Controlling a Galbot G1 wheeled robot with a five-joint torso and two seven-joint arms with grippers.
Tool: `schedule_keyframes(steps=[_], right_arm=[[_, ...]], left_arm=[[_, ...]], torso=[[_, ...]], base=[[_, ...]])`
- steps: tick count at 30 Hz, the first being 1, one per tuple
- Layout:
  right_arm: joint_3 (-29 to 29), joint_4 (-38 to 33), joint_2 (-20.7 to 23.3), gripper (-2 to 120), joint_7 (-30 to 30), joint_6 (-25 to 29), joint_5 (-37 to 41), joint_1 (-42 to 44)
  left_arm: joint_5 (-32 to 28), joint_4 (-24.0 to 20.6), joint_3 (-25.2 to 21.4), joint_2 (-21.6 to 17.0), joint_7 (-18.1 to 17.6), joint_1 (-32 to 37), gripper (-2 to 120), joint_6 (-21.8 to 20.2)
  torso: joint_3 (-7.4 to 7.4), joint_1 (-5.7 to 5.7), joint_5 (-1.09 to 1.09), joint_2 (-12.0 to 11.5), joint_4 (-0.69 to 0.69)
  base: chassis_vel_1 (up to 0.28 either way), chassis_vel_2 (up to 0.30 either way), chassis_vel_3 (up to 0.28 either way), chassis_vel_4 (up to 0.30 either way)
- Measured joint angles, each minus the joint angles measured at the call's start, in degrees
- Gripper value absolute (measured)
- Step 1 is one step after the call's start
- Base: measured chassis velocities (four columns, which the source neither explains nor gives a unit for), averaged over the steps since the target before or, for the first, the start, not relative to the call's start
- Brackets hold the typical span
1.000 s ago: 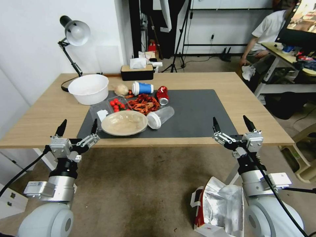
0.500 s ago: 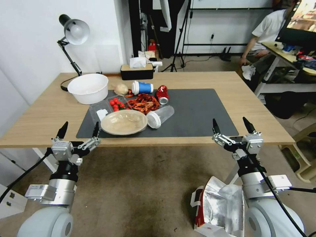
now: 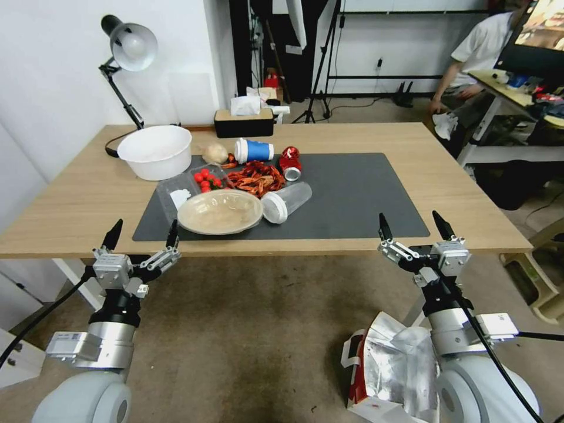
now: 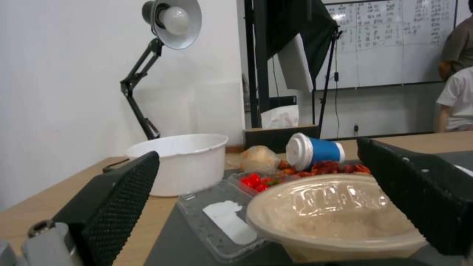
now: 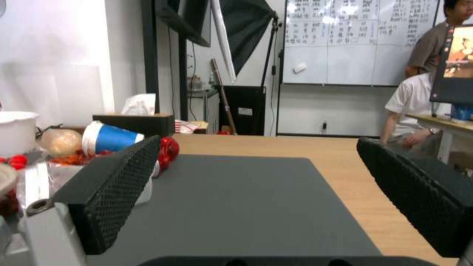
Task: Pick up the food delivery bag from the floor and place it on the table.
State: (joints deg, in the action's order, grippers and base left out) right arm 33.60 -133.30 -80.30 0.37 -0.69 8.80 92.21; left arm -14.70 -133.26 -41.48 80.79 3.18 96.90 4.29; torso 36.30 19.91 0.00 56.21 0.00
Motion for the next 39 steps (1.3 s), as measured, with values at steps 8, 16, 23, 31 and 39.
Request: schedule_keyframes(steps=[8,16,23,31,39], right_arm=[[-0.01,0.28,-0.08,100,-0.08,0.04,-0.08,-0.59],[0.19,0.42,-0.36,100,-0.1,0.09,-0.07,-0.43],[0.26,0.55,-0.63,100,-0.11,0.22,-0.15,-0.38],[0.26,0.71,-1.23,100,-0.2,0.65,-0.47,-0.12],[0.49,0.23,-1.14,100,-0.36,0.67,-0.5,0.03]], left_arm=[[0.06,0.04,-0.12,-0.21,0.4,0.01,100,-0.51],[0.2,0.06,-0.13,-0.16,0.78,0.0,100,-0.91],[0.31,0.19,-0.12,-0.05,1.55,-0.02,100,-1.15],[0.37,0.19,-0.07,0.09,1.78,-0.01,100,-1.3],[0.42,-0.04,-0.09,0.12,2.06,0.06,100,-1.3]], torso=[[-1.16,-0.89,0.0,-2.04,0.0],[-2.56,-1.92,0.0,-4.48,0.0],[-3.74,-2.81,0.0,-6.57,0.0],[-4.93,-3.77,0.0,-8.7,0.0],[-6.16,-4.58,0.0,-10.73,0.0]], base=[[0.0,0.0,0.0,0.0],[0.0,0.0,0.0,0.0],[0.0,0.0,0.0,0.0],[0.0,0.0,0.0,0.0],[0.0,0.0,0.0,0.0]])
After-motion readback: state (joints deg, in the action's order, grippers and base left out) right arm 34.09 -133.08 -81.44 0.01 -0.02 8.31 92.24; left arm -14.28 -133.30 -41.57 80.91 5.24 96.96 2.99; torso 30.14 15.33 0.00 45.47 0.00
